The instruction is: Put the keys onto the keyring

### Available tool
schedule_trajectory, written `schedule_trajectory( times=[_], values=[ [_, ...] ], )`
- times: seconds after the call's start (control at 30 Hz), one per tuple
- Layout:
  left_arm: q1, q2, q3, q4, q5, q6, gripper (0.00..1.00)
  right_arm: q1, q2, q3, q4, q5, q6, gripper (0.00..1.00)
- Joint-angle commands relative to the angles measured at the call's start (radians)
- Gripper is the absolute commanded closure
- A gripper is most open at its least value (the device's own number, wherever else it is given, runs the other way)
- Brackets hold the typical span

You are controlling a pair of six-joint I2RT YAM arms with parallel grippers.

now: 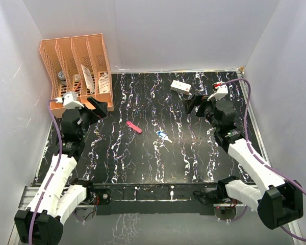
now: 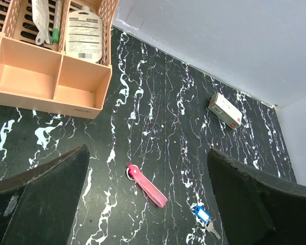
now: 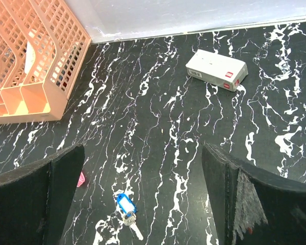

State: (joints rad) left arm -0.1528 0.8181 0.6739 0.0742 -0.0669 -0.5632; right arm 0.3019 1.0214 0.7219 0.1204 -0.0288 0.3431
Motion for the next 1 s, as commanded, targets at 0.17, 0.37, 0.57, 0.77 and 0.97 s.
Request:
schedule_trajectory(
  times=[0.17,0.37,0.57,0.77,0.97],
  values=[
    [0.000,0.029,0.052,0.010,0.072,0.000,0.01,0.001,-0.045,0.035,-0.024,0.019,0.028,0.02],
    [-0.001,0.039,0.041,0.002,0.127,0.066,0.11,0.000,-0.073,-0.005,0.037,-0.027,0.046,0.02],
    [-0.001,0.020,0.038,-0.050,0.128,0.087,0.01,0.002,0.045,0.039,-0.048,-0.118,0.062,0.04],
    [-0.001,0.009,-0.040,-0.024,0.193,0.102,0.02,0.002,0.156,0.025,-0.018,-0.200,0.051,0.09],
    [-0.004,0.017,-0.084,-0.004,0.225,0.000,0.06,0.075,0.238,0.024,0.029,-0.243,0.021,0.15]
  ],
)
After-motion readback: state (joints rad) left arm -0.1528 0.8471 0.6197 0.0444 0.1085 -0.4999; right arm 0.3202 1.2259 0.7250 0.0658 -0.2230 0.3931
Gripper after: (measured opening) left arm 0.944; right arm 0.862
